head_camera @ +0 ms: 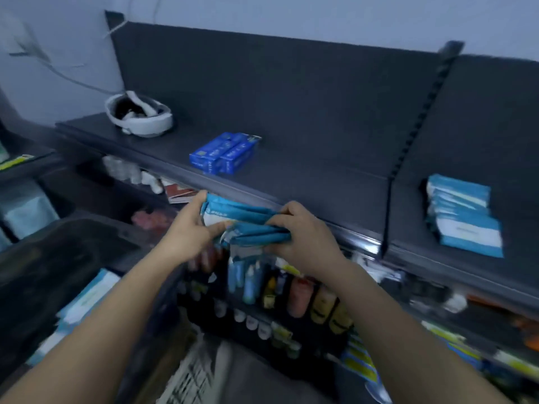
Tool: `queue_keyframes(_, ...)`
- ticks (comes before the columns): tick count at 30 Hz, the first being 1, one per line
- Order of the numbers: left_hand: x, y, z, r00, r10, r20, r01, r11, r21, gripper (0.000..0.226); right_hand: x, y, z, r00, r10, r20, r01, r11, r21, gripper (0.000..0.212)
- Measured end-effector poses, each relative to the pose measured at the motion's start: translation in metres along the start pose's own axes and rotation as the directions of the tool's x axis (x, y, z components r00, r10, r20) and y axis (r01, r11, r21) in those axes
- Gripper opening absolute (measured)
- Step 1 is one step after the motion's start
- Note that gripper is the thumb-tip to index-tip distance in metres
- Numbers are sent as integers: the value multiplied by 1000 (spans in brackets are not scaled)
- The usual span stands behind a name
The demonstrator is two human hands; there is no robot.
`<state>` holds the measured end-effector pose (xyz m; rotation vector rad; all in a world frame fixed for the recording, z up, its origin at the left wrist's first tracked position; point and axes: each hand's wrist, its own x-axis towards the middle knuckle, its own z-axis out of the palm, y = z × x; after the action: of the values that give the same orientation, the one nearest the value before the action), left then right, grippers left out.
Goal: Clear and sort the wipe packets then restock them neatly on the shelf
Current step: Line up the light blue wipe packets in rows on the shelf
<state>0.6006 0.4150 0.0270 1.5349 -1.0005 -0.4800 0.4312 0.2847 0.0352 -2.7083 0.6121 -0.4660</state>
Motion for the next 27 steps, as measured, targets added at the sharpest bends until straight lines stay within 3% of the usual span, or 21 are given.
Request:
queue_keyframes(6,10,26,128,980,-13,200,26,998,-65,32,-83,88,-69,982,174,-68,-175,985,-9,46)
queue_keyframes(11,8,54,245,946,10,325,38,989,-143,14,-154,165,-126,948,309,-82,-309,951,4,49)
queue_keyframes(21,31,107,429,909,67,411,-3,988,-154,20,-244,287,-202,863,462,-203,-468,883,18,43)
queue_keyframes(27,80,117,528,901,-14,433,92,983,-159,17,-257,362,-236,807,531,-259,-549,836,3,32)
